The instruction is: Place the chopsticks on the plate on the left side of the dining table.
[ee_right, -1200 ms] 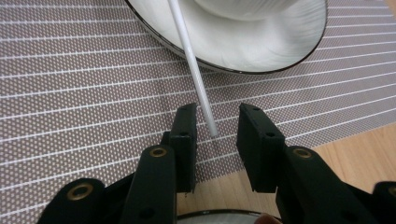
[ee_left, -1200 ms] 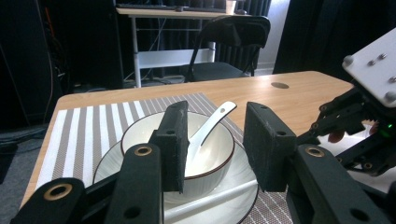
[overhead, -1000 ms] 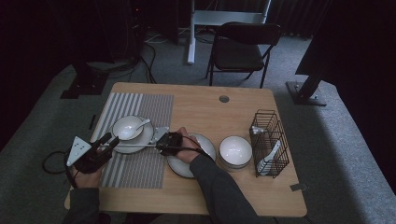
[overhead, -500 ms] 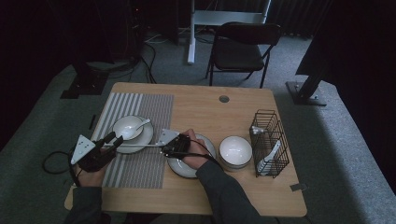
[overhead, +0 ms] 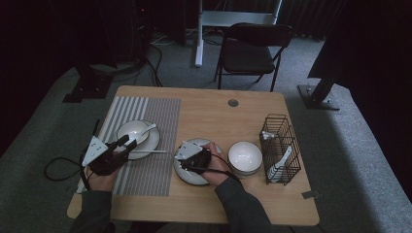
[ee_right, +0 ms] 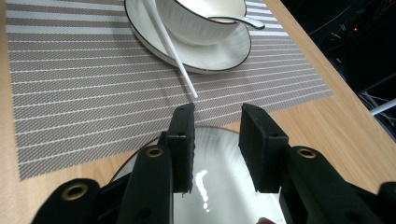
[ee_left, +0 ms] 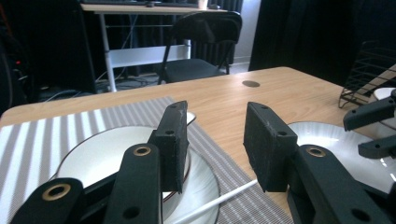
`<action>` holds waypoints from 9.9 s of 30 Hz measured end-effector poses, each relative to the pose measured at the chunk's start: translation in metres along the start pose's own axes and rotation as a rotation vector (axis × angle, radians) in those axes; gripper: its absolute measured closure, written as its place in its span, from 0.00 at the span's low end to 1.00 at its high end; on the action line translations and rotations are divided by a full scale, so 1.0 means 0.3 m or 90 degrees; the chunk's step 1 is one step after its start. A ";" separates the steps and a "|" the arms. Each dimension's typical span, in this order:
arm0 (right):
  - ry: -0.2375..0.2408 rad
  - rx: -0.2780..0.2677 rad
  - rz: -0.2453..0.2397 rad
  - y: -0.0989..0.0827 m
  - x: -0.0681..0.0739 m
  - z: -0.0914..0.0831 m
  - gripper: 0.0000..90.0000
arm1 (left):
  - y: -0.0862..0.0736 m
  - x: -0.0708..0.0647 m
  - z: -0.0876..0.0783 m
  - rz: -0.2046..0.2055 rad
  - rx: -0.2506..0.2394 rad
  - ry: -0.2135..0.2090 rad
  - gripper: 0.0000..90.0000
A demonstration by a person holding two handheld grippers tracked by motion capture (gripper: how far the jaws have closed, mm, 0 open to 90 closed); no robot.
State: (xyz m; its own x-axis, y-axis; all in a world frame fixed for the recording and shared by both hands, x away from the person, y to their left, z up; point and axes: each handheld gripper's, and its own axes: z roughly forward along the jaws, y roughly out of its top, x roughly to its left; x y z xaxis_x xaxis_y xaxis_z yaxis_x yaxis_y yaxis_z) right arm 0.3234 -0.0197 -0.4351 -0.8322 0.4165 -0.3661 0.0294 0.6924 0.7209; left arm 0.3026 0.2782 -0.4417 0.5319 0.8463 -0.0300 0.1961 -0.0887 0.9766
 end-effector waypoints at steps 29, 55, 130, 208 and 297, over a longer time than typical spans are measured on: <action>-0.050 -0.003 0.084 -0.229 0.034 -0.160 0.73 | 0.165 -0.206 0.231 0.098 0.011 -0.150 0.67; -0.042 -0.019 0.122 -0.365 0.073 -0.209 0.70 | 0.345 -0.465 0.552 0.184 0.015 -0.339 0.67; -0.036 -0.015 0.147 -0.422 0.108 -0.226 0.68 | 0.348 -0.815 0.856 0.249 0.074 -0.425 0.83; -0.056 -0.025 0.139 -0.368 0.060 -0.266 0.72 | 0.552 -0.377 0.483 0.106 -0.098 -0.350 0.94; -0.032 0.065 0.039 -0.046 -0.083 -0.021 0.96 | 0.247 -0.156 0.006 0.121 -0.075 -0.107 0.75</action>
State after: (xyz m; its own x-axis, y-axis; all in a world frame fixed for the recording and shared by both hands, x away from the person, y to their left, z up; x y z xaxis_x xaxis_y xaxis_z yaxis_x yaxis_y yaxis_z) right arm 0.3401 -0.0432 -0.4323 -0.7982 0.4869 -0.3547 0.1370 0.7201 0.6802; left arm 0.2937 0.2311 -0.3683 0.6813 0.7201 0.1315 -0.0127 -0.1679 0.9857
